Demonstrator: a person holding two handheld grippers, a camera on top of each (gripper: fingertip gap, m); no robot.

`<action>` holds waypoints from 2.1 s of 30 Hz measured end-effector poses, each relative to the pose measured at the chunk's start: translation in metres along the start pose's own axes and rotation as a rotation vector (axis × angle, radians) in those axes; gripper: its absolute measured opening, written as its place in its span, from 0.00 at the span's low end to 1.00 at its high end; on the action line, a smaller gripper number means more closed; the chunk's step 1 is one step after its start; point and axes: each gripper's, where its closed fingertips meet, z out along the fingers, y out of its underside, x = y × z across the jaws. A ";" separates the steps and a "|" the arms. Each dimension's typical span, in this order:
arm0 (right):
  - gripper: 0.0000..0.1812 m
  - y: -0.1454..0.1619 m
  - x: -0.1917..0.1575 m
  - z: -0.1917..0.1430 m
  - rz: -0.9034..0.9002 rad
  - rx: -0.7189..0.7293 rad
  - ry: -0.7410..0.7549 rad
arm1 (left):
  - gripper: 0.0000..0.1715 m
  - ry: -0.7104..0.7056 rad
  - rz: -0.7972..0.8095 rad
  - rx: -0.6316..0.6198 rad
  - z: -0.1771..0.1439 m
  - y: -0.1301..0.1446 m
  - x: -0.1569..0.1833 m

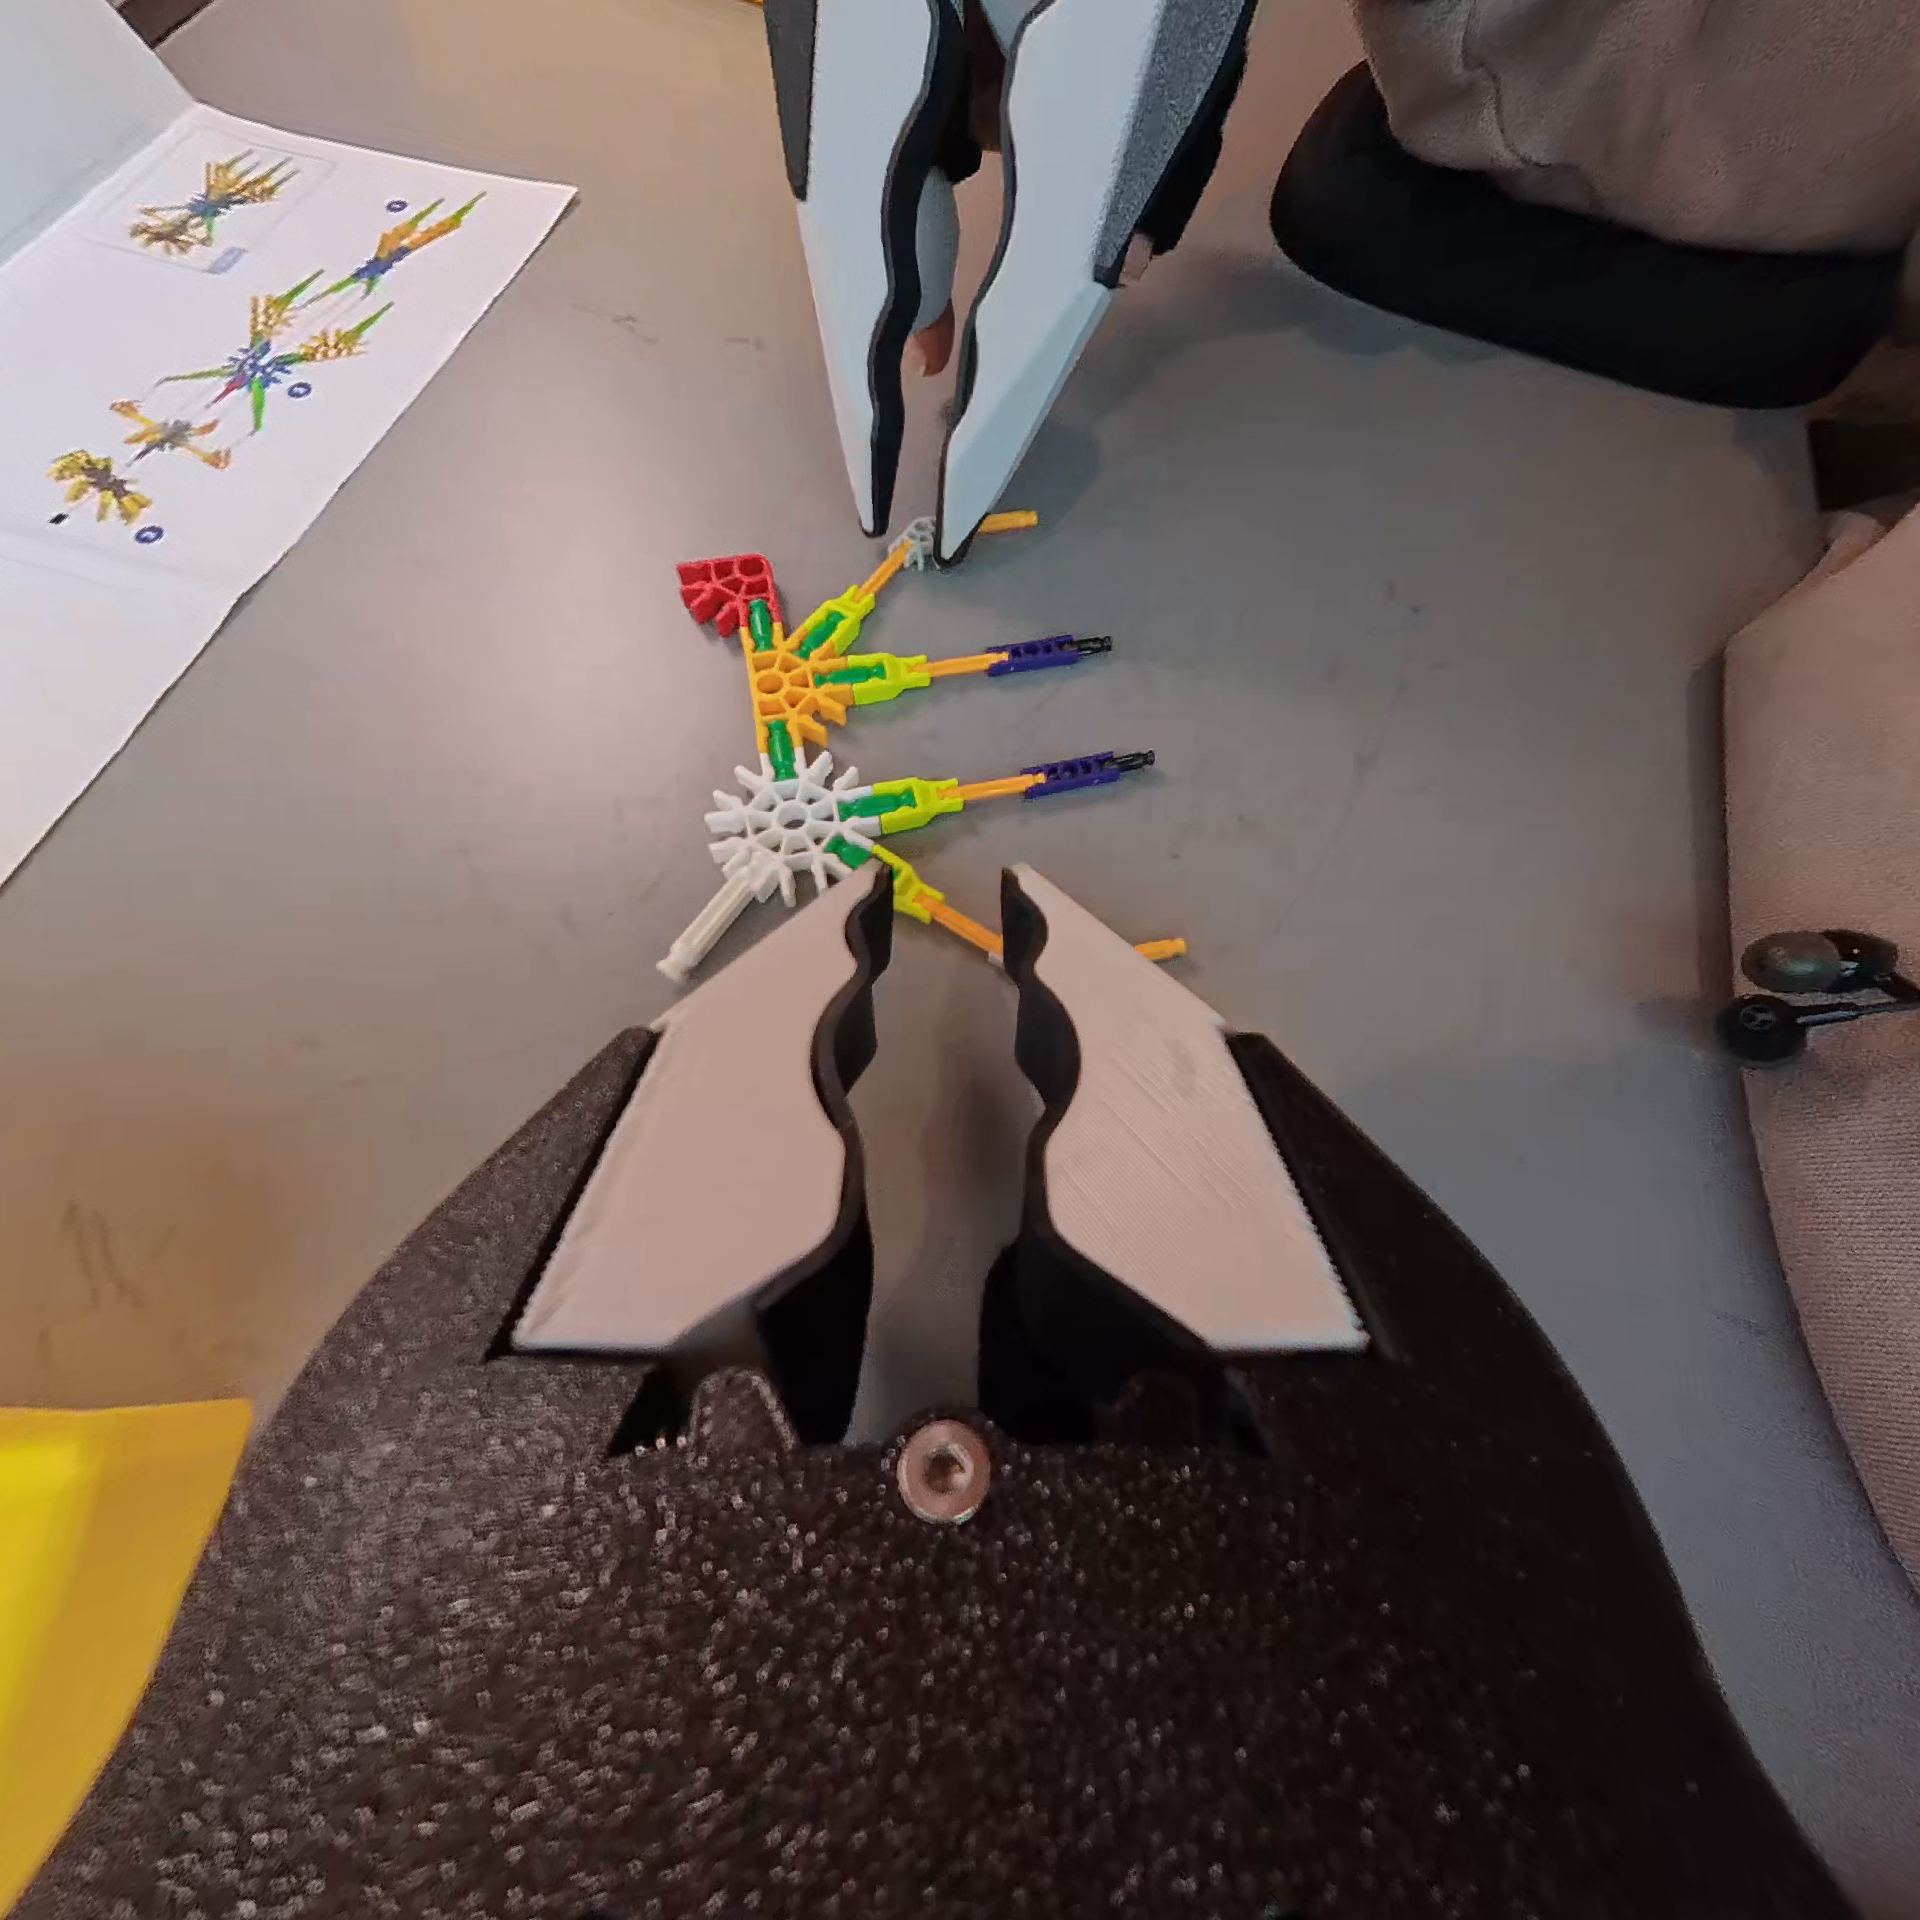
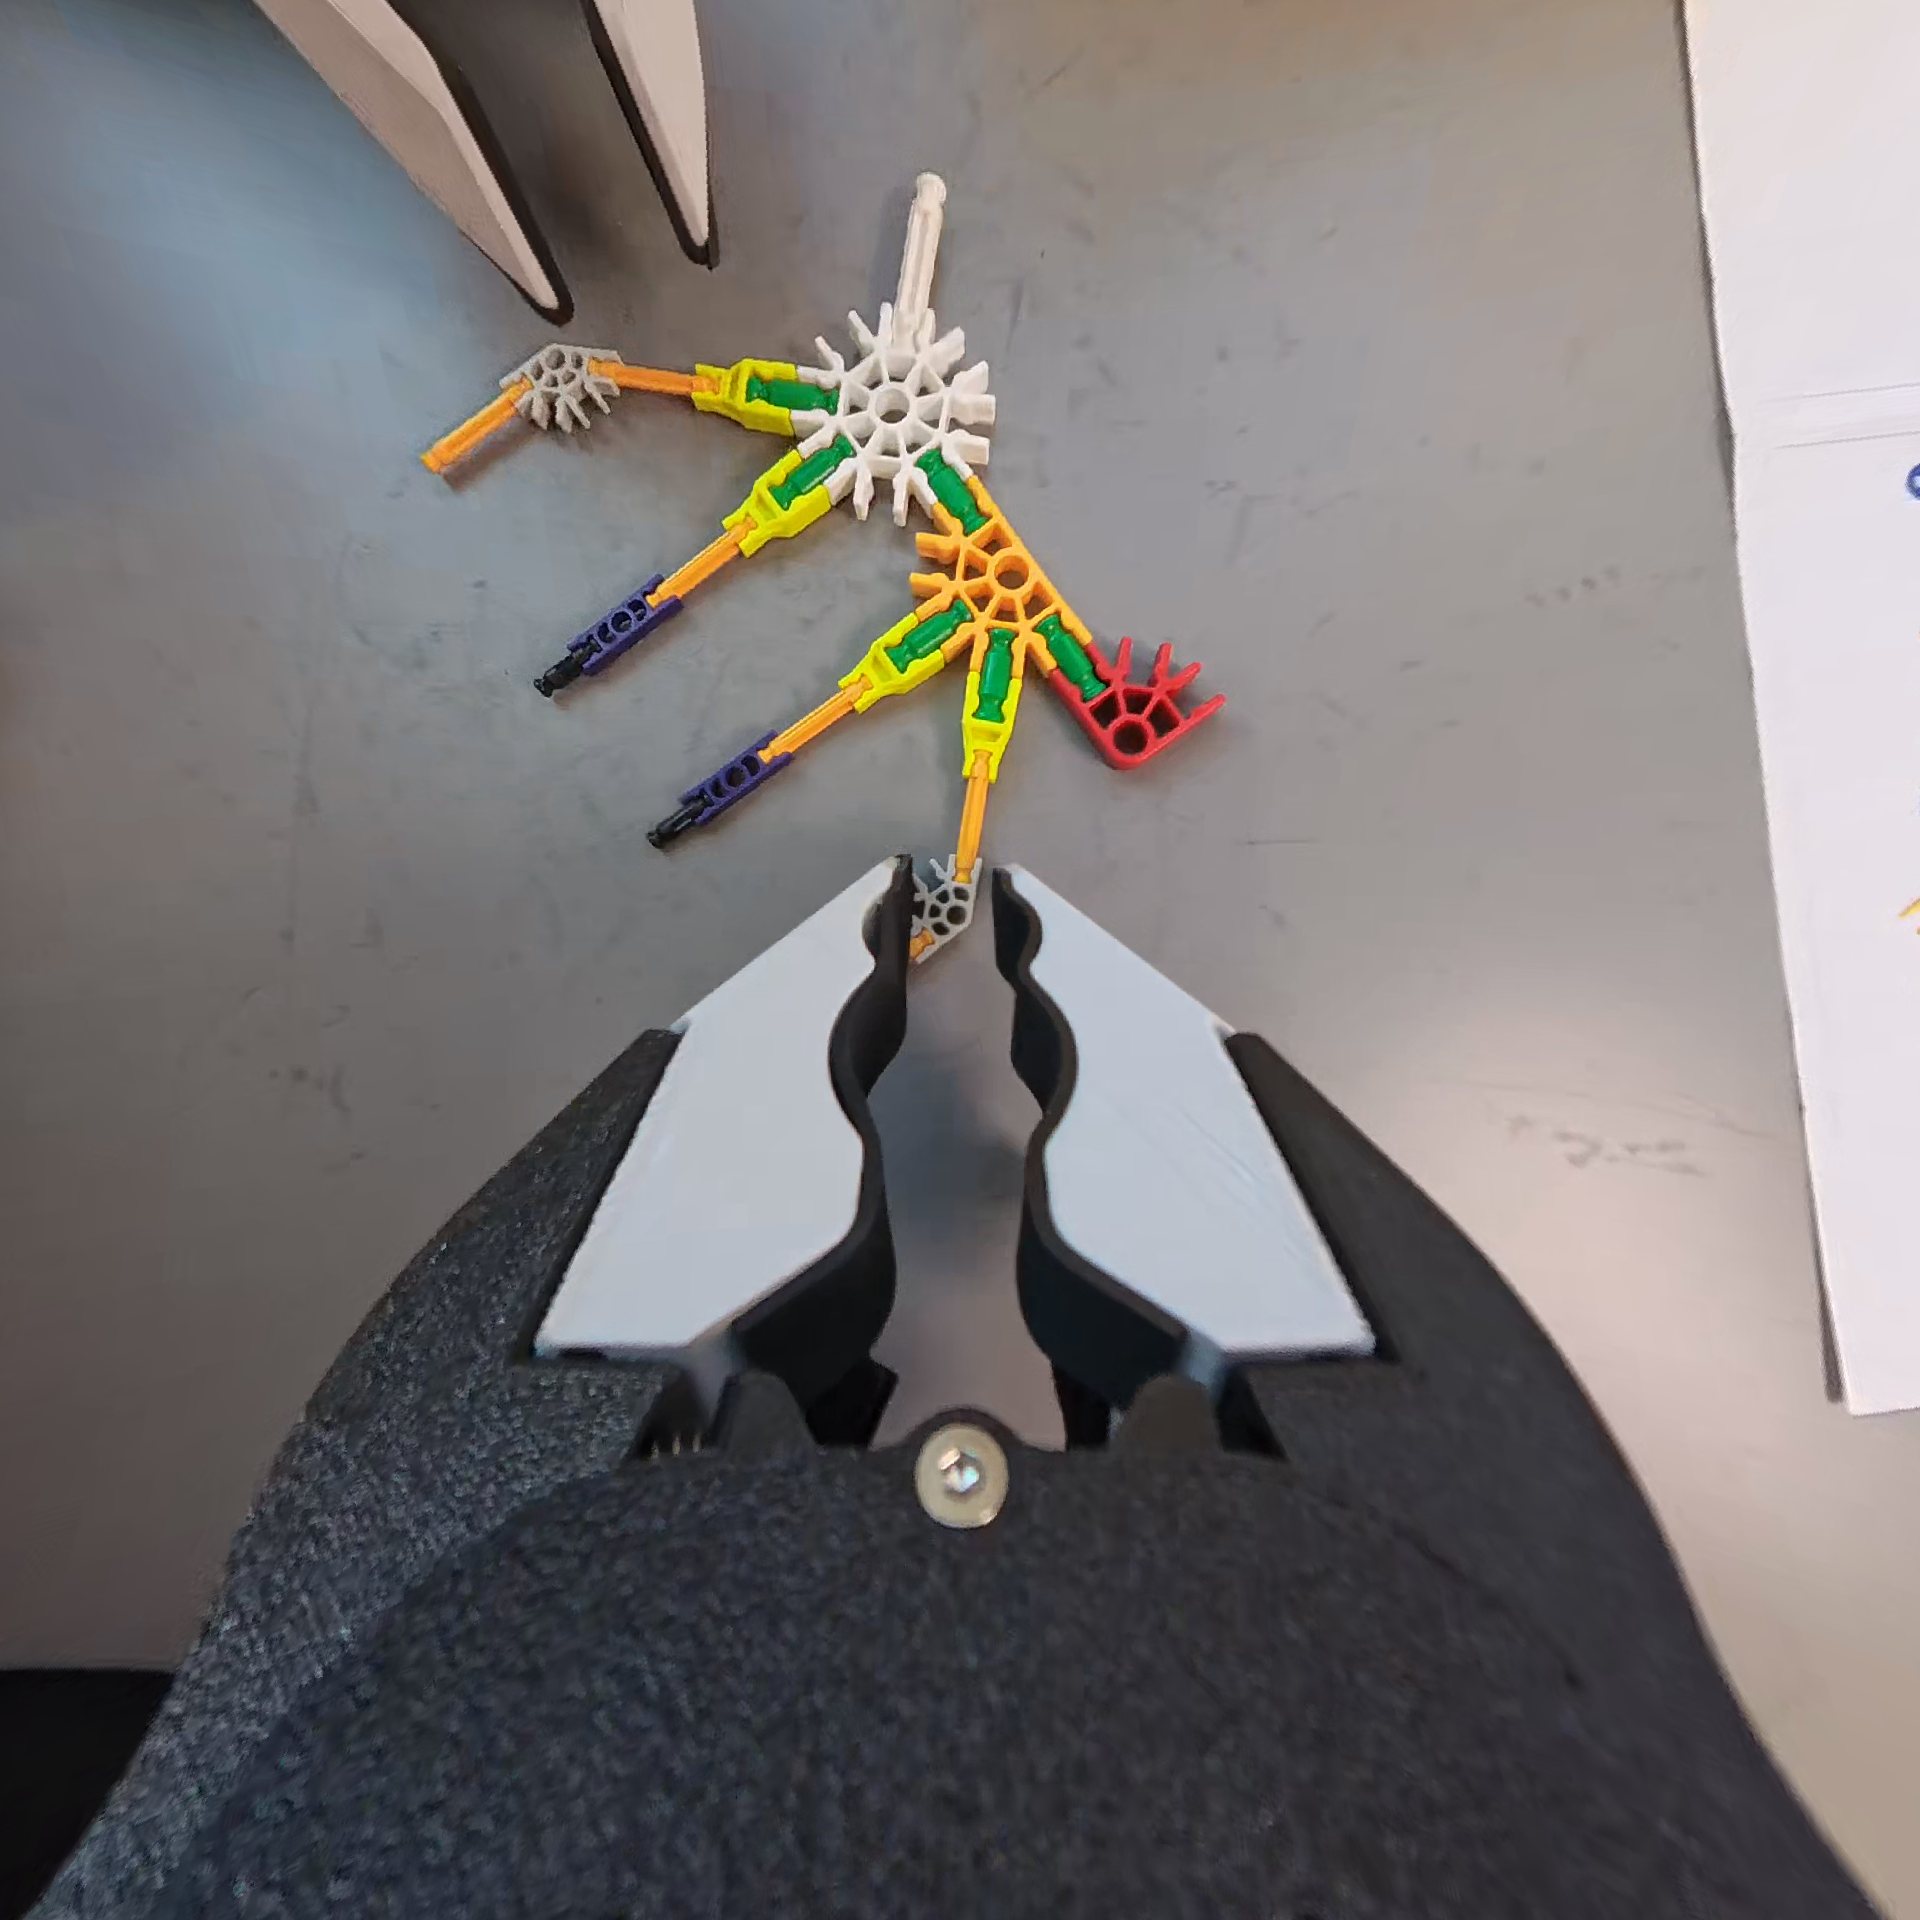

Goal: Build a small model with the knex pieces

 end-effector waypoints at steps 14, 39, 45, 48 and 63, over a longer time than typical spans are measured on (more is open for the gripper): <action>0.13 -0.005 -0.028 -0.016 -0.064 0.099 -0.105 | 0.11 -0.153 -0.023 -0.041 -0.001 0.012 -0.031; 0.40 0.007 -0.021 -0.001 -0.085 0.106 -0.047 | 0.26 -0.025 0.045 -0.118 0.002 0.026 -0.008; 0.39 0.008 -0.017 -0.002 -0.069 0.111 -0.032 | 0.23 -0.054 0.038 -0.110 0.003 0.025 -0.013; 0.38 0.009 -0.016 -0.003 -0.064 0.115 -0.031 | 0.21 -0.064 0.042 -0.105 0.004 0.024 -0.014; 0.41 -0.038 0.033 -0.061 0.032 0.513 0.213 | 0.29 -0.240 -0.044 0.219 -0.032 -0.028 -0.049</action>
